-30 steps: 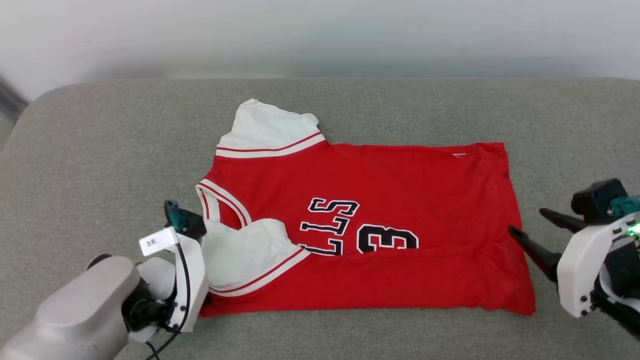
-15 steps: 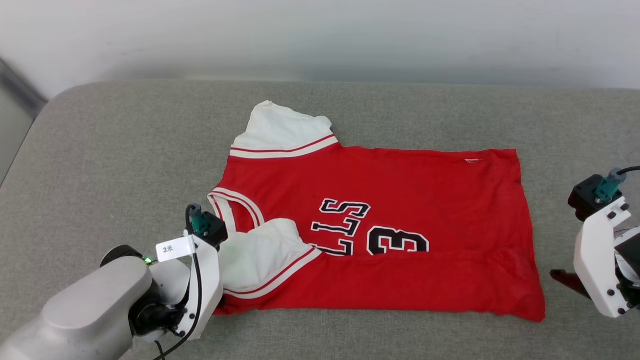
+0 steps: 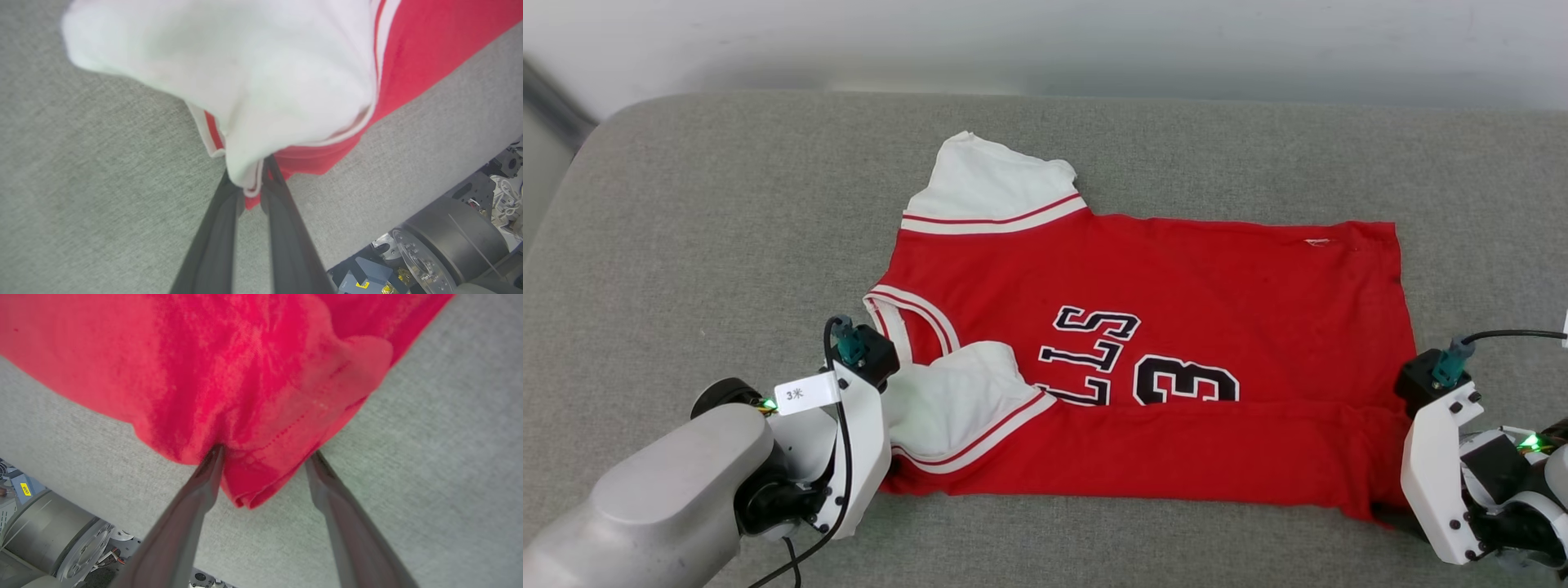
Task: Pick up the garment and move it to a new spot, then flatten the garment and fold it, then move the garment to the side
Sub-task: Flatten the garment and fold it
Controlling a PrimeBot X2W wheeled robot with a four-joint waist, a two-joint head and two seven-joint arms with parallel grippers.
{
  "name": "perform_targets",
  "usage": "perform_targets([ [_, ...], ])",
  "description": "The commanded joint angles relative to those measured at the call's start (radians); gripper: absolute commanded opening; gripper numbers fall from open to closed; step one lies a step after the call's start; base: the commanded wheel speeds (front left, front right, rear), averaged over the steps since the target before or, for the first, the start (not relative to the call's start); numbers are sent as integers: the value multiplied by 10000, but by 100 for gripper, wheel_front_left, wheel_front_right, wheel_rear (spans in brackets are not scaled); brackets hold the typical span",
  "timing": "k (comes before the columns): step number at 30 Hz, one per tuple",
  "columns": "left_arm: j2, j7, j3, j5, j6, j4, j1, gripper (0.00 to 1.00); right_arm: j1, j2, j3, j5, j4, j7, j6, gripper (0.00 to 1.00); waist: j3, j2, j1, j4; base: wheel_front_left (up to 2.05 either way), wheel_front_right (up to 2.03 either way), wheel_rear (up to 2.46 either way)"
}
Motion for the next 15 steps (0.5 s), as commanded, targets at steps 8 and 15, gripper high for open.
perform_targets([
  [8, 60, -358, -135, -238, 5, 294, 196, 0, -10, 172, 757, 438, 290, -1216, 43, 0, -361, 0, 0, -114, 0, 0, 0],
  [15, 374, -572, -175, -542, 5, 108, 524, 0, -231, -703, 824, 892, -331, -2085, 31, 0, -1186, 0, 0, -159, 0, 0, 0],
])
